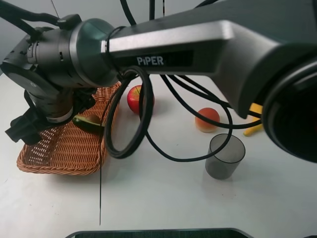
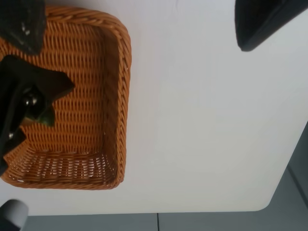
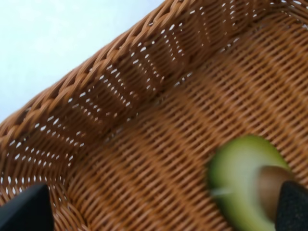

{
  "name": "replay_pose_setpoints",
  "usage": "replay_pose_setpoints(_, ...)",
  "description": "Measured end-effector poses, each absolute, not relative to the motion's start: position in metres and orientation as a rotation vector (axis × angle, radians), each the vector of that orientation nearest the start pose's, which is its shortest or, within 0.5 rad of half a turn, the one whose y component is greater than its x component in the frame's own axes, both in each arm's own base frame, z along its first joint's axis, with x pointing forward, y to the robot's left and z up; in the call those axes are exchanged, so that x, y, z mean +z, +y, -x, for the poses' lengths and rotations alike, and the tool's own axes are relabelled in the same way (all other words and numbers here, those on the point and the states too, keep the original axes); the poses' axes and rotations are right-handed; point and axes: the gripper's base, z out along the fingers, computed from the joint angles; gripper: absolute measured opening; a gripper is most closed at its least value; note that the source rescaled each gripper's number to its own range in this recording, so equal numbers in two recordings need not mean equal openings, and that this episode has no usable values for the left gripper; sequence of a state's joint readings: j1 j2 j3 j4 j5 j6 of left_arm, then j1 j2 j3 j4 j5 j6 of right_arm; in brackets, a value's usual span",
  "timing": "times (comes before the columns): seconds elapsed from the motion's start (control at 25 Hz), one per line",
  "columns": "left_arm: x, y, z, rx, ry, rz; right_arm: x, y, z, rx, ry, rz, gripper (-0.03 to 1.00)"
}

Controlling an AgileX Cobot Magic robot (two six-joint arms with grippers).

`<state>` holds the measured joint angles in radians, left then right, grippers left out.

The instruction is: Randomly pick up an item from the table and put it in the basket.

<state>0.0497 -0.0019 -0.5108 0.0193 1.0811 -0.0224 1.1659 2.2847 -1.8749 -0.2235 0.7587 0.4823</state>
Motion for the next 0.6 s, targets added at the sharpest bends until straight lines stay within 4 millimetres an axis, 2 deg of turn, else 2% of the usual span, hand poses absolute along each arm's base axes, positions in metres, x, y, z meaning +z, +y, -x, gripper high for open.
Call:
replay_pose_setpoints(0.16, 0.279, 0.001, 0.007, 0.04, 2.051, 0.075, 0.186, 0.444, -0.214, 0.25, 2.501, 1.032, 1.0)
replay_pose_setpoints(0.36, 0.279, 0.001, 0.007, 0.04, 2.051, 0.075, 0.212, 0.414, -0.227, 0.109, 2.585, 1.04, 1.0)
replay_pose_setpoints(0.52, 0.279, 0.001, 0.007, 0.04, 2.051, 0.075, 0.238, 0.39, -0.236, 0.052, 2.626, 0.988, 1.0)
replay_pose_setpoints(0.6, 0.279, 0.001, 0.007, 0.04, 2.051, 0.075, 0.246, 0.374, -0.239, 0.035, 2.645, 0.963, 1.0)
